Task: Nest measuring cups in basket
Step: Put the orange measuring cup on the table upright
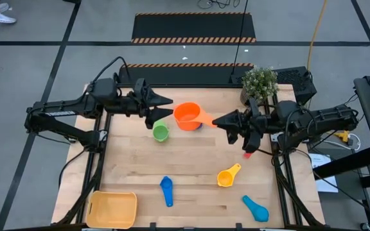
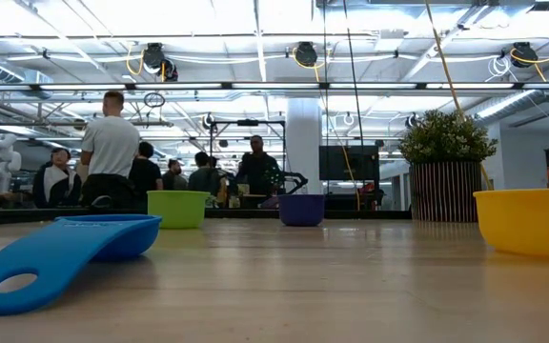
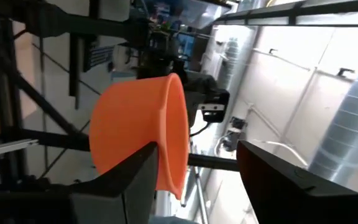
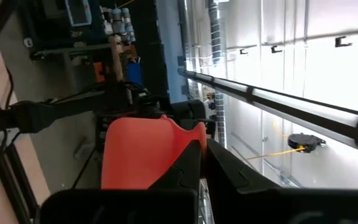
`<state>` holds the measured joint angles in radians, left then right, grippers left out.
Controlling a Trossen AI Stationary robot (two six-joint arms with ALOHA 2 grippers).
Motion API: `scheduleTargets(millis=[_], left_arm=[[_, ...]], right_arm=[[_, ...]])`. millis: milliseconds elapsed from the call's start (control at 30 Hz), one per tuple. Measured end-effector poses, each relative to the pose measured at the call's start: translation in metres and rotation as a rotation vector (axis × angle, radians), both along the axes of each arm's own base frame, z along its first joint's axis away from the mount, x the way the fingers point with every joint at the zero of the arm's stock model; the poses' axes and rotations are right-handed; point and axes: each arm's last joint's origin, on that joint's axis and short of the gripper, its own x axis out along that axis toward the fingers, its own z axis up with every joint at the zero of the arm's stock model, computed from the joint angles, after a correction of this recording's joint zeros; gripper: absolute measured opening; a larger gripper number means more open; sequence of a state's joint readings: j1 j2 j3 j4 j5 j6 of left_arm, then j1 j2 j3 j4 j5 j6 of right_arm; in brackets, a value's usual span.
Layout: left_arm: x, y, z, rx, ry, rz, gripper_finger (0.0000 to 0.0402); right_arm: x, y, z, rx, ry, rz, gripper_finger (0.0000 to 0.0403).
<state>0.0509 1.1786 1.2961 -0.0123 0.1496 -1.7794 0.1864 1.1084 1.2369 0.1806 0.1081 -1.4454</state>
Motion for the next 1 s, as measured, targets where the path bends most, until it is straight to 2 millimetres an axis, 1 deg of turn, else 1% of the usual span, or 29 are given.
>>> scheduleTargets(millis=[100,200,333,700,867,1000], left_arm=[[0.000,-0.001,-0.004,0.002,0.041,-0.025,0.0209],[0.000,-0.001,-0.007,0.002,0.070,-0.060,0.0202],[0.000,0.003,-0.007,0.000,0.073,-0.072,0.0189],[-0.001,0.010,-0.007,-0.006,0.075,-0.089,0.0162],[-0.001,0.010,-0.007,-0.006,0.075,-0.091,0.0157],[-0.001,0.010,-0.007,0.009,0.073,-0.090,0.0156]], right_arm=[[0.000,0.000,0.000,0.007,0.009,0.003,0.0000],[-0.001,0.001,0.005,-0.006,0.011,0.007,0.0000],[-0.003,0.003,0.009,-0.013,0.005,0.018,0.0000],[-0.001,0.009,0.007,-0.038,0.022,0.036,0.0000],[0.003,0.010,0.004,-0.088,0.029,0.028,0.0000],[0.004,0.010,0.004,-0.092,0.027,0.026,0.0000]])
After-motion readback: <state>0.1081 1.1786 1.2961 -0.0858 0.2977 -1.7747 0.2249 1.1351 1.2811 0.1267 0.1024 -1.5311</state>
